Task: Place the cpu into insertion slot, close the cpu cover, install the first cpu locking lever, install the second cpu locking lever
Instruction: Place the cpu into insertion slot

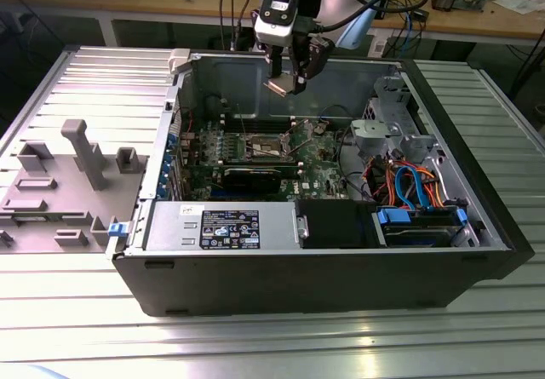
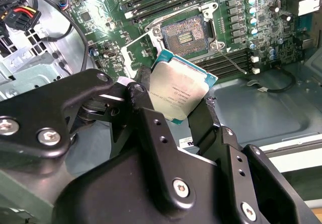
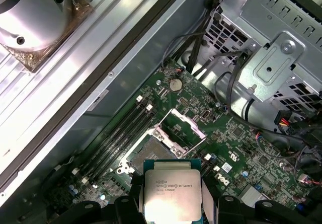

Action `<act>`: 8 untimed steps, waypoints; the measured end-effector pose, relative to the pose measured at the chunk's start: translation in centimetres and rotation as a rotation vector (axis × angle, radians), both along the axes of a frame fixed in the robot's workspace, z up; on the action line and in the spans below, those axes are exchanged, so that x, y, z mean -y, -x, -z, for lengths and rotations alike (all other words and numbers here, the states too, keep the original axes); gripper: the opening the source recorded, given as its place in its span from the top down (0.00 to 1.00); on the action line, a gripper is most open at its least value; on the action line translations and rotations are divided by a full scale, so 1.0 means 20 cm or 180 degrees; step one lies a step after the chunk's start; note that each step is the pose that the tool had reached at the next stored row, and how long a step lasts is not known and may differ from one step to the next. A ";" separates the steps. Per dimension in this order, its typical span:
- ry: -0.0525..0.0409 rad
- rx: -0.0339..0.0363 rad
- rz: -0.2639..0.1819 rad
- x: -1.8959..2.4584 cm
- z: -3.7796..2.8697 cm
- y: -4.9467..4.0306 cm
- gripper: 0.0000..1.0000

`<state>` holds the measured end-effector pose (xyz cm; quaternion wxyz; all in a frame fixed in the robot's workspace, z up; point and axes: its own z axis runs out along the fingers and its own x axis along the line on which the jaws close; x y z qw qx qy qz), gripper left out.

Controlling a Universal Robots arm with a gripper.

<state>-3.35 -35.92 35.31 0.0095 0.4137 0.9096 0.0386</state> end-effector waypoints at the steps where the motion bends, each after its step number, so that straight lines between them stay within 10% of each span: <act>1: 0.0000 0.0000 0.0002 0.000 0.000 0.000 0.46; 8: 0.0000 0.0000 0.0009 0.000 0.000 0.000 0.46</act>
